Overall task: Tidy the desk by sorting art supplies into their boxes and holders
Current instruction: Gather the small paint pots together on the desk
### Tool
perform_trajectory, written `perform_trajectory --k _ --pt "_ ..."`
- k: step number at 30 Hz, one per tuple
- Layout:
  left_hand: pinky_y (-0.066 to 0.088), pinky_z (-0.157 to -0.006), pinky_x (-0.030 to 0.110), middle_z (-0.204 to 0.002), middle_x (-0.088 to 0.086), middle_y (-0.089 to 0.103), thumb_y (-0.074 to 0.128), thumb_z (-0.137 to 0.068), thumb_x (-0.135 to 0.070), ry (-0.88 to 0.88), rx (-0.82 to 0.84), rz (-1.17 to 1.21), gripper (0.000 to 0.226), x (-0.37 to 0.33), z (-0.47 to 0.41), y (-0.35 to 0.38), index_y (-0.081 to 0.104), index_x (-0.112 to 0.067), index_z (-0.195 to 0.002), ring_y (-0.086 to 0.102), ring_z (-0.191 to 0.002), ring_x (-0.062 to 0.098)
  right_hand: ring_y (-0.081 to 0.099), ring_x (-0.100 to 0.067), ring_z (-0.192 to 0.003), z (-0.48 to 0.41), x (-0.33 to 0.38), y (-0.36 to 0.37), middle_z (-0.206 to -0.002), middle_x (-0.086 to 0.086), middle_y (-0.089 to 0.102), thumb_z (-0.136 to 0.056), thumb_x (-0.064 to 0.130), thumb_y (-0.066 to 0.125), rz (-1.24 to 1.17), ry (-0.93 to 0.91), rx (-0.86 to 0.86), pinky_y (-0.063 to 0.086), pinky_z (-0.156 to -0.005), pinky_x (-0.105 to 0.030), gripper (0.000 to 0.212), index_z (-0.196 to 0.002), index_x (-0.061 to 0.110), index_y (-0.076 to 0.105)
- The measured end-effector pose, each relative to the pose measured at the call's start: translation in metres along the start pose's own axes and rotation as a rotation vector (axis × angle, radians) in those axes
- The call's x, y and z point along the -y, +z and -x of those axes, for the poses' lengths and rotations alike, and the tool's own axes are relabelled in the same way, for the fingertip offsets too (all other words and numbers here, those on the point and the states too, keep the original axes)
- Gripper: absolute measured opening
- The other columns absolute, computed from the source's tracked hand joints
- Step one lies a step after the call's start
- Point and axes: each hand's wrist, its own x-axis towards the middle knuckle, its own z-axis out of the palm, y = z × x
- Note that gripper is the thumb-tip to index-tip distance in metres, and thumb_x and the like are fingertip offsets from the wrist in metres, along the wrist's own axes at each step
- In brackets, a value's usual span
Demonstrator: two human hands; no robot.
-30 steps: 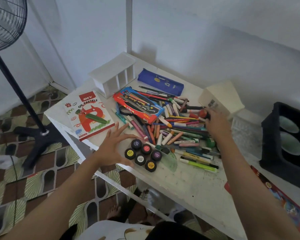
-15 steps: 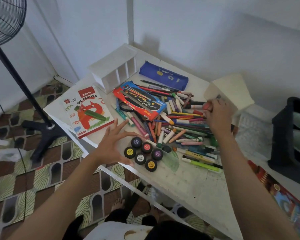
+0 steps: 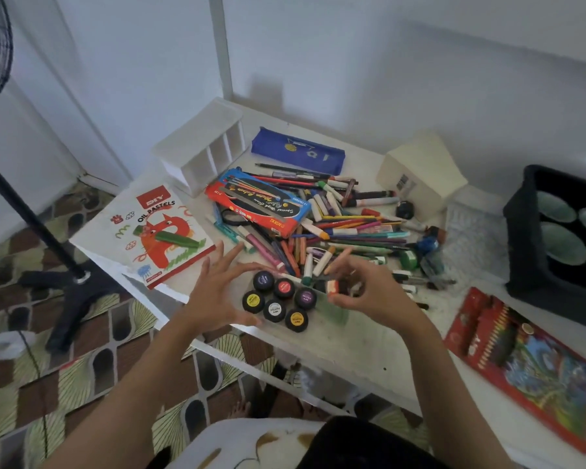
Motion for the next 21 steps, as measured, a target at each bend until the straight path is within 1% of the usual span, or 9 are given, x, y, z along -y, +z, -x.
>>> perform_trajectory --k 2,5,6,8,11,13,15,18,21 --pt "-0.016 -0.113 0.043 -0.156 -0.016 0.006 0.07 -0.042 -0.073 0.003 -0.006 -0.027 0.087 0.001 0.0 0.001 0.029 -0.073 -0.12 -0.027 -0.137 -0.004 0.055 -0.002 -0.083 0.007 0.006 0.007 -0.094 0.009 0.06 -0.074 0.025 0.078 0.09 -0.027 0.062 0.044 -0.071 -0.015 0.024 -0.092 0.026 0.063" --pt "-0.013 -0.113 0.045 -0.156 -0.016 0.007 0.067 -0.043 -0.075 0.028 -0.017 -0.067 0.083 0.004 0.0 0.002 0.034 -0.069 -0.119 -0.027 -0.136 -0.005 0.053 -0.008 -0.088 0.015 0.014 0.02 -0.095 0.007 0.057 -0.074 0.031 0.078 0.254 0.011 0.146 0.047 -0.077 -0.023 0.025 -0.094 0.024 0.063" --pt "-0.013 -0.113 0.046 -0.156 -0.016 0.007 0.066 -0.042 -0.077 0.037 -0.018 -0.081 0.083 0.005 -0.001 0.003 0.036 -0.066 -0.119 -0.027 -0.138 -0.002 0.054 -0.01 -0.089 0.017 0.015 0.025 -0.096 0.005 0.058 -0.074 0.031 0.078 0.281 0.037 0.152 0.048 -0.08 -0.026 0.026 -0.095 0.023 0.064" --pt "-0.012 -0.112 0.048 -0.155 -0.014 0.007 0.061 -0.039 -0.085 0.06 -0.029 -0.109 0.094 0.005 -0.001 0.003 0.036 -0.056 -0.125 -0.022 -0.141 0.008 0.057 -0.013 -0.091 0.02 0.016 0.034 -0.101 0.003 0.06 -0.075 0.03 0.077 0.273 0.072 0.161 0.05 -0.082 -0.03 0.028 -0.098 0.022 0.064" --pt "-0.014 -0.11 0.045 -0.153 -0.014 0.009 0.048 -0.038 -0.096 0.076 -0.041 -0.12 0.105 0.003 -0.001 0.002 0.039 -0.045 -0.129 -0.017 -0.143 0.014 0.051 -0.01 -0.091 0.026 0.018 0.041 -0.109 0.004 0.056 -0.08 0.027 0.073 0.273 0.099 0.152 0.041 -0.078 -0.022 0.035 -0.113 0.021 0.063" --pt "-0.013 -0.11 0.047 -0.153 -0.014 0.01 0.047 -0.039 -0.097 0.092 -0.05 -0.128 0.106 0.003 -0.001 0.003 0.042 -0.042 -0.13 -0.015 -0.143 0.015 0.052 -0.011 -0.092 0.03 0.021 0.042 -0.114 0.001 0.056 -0.083 0.023 0.07 0.248 0.134 0.117 0.042 -0.079 -0.022 0.037 -0.119 0.019 0.061" --pt "-0.011 -0.11 0.048 -0.154 -0.014 0.01 0.048 -0.041 -0.096 0.1 -0.057 -0.142 0.102 0.004 -0.001 0.004 0.042 -0.043 -0.129 -0.015 -0.144 0.017 0.053 -0.011 -0.09 0.033 0.022 0.042 -0.113 0.0 0.059 -0.083 0.019 0.07 0.209 0.152 0.086 0.044 -0.08 -0.022 0.033 -0.116 0.018 0.063" --pt "-0.01 -0.111 0.05 -0.155 -0.013 0.011 0.053 -0.044 -0.091 0.105 -0.058 -0.148 0.099 0.006 -0.001 0.005 0.043 -0.043 -0.13 -0.014 -0.145 0.019 0.048 -0.007 -0.084 0.035 0.023 0.048 -0.112 -0.001 0.059 -0.083 0.02 0.07 0.218 0.184 0.052 0.038 -0.075 -0.018 0.032 -0.114 0.016 0.064" --pt "-0.009 -0.111 0.05 -0.153 -0.018 0.008 0.054 -0.045 -0.088 0.102 -0.057 -0.187 0.101 0.006 -0.001 0.005 0.046 -0.036 -0.131 -0.017 -0.144 0.016 0.051 -0.014 -0.091 0.033 0.027 0.054 -0.115 -0.003 0.055 -0.082 0.023 0.071 0.285 0.235 0.028 0.039 -0.078 -0.022 0.033 -0.114 0.015 0.064"
